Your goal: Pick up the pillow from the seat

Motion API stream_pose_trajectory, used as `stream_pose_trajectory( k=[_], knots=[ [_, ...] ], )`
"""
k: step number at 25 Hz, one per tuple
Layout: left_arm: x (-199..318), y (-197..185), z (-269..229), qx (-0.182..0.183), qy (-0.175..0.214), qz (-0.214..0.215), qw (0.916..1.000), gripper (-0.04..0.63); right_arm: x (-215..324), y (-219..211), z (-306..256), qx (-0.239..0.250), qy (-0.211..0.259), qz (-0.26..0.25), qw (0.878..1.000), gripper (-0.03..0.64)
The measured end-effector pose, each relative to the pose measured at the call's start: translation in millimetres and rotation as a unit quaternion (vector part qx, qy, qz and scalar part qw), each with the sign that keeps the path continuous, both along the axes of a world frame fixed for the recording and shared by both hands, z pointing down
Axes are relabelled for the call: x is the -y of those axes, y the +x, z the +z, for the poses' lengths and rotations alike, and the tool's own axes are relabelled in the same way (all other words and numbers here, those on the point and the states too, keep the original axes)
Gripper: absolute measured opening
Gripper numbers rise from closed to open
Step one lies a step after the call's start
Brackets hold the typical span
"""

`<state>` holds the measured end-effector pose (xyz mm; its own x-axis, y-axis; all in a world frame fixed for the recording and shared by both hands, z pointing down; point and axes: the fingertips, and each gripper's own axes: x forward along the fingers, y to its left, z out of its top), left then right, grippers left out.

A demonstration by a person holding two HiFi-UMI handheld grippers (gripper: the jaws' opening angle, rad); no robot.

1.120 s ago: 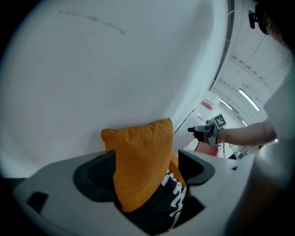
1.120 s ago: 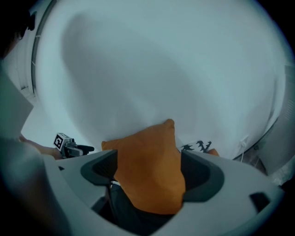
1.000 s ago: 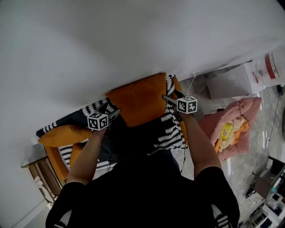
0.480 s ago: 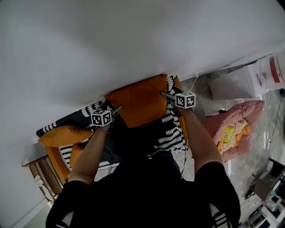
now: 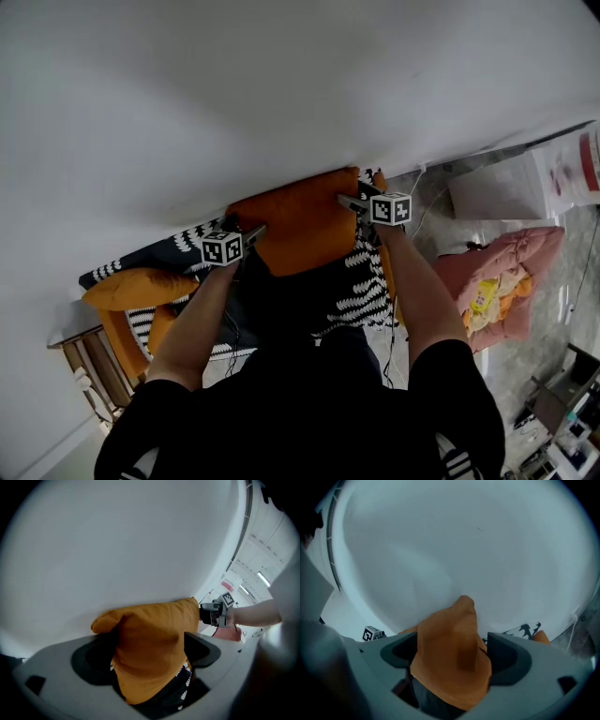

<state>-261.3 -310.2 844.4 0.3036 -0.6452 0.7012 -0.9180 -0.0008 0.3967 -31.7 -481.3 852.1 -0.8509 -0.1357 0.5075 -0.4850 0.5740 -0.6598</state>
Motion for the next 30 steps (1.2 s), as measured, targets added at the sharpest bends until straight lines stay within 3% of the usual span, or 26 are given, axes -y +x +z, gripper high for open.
stream_pose_trajectory(
  k=[7, 15, 20, 30],
  knots=[
    [7.8, 0.6, 8.9, -0.015, -0.006, -0.003, 0.9999, 0.456, 0.2, -28.4, 8.0, 0.029, -0.030, -0.016, 0.999, 0.449],
    [14.2, 3.8, 18.1, -0.024, -0.009, -0.004, 0.9997, 0.449, 2.0, -43.8, 16.9, 0.019, -0.033, -0.025, 0.999, 0.448],
    [20.3, 11.9, 20.1, -0.035, -0.013, 0.003, 0.9993, 0.379, 0.1, -45.4, 18.0, 0.011, -0.033, -0.023, 0.999, 0.441],
    [19.0, 21.6, 14.5, -0.050, -0.012, 0.014, 0.9986, 0.268, -13.7, -45.6, 12.1, 0.010, -0.033, -0.022, 0.999, 0.333]
  ],
)
